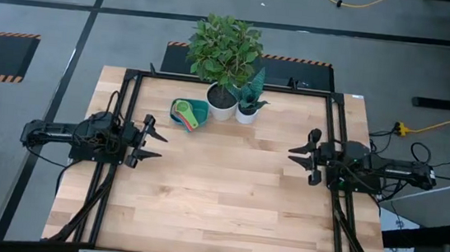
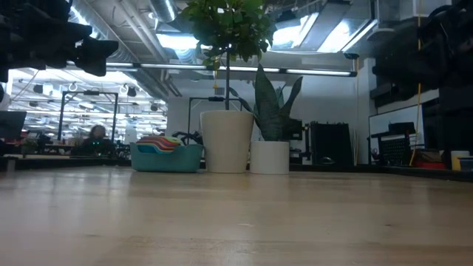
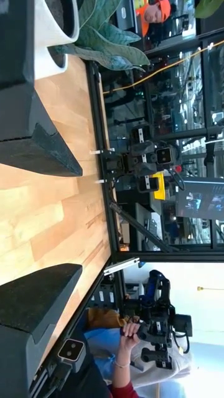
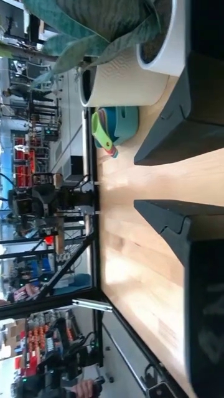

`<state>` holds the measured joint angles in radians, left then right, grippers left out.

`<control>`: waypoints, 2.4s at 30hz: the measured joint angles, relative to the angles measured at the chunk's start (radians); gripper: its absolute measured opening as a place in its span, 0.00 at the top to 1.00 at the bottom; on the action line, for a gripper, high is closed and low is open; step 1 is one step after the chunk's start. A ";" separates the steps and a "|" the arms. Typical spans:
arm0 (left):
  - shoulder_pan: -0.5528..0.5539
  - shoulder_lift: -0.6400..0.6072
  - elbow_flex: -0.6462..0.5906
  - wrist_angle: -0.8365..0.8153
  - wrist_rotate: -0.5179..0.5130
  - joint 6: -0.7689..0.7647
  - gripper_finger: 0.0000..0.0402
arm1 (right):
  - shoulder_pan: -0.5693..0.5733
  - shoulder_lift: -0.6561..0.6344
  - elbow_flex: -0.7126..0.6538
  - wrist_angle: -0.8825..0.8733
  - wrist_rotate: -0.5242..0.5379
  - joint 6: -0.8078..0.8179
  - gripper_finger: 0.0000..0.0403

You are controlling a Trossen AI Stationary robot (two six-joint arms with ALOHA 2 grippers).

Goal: Nest measuring cups in basket
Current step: Return to Home Position

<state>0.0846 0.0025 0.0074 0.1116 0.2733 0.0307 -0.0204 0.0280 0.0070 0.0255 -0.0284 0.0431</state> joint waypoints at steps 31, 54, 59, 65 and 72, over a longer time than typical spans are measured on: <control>0.000 0.005 0.000 -0.079 -0.159 -0.001 0.41 | 0.000 0.004 0.000 -0.001 0.001 0.001 0.74; 0.000 0.005 0.000 -0.071 -0.155 -0.002 0.41 | 0.000 0.004 0.000 -0.001 0.001 0.001 0.74; 0.000 0.005 0.000 -0.068 -0.156 -0.002 0.41 | 0.000 0.004 0.000 -0.001 0.001 0.001 0.74; 0.000 0.005 0.000 -0.064 -0.156 -0.001 0.41 | 0.000 0.004 0.000 -0.001 0.001 0.001 0.74; 0.000 0.005 0.000 -0.063 -0.157 -0.001 0.41 | 0.000 0.004 0.001 -0.001 0.001 0.001 0.74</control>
<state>0.0848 0.0071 0.0071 0.0481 0.1167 0.0296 -0.0201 0.0322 0.0075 0.0242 -0.0276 0.0444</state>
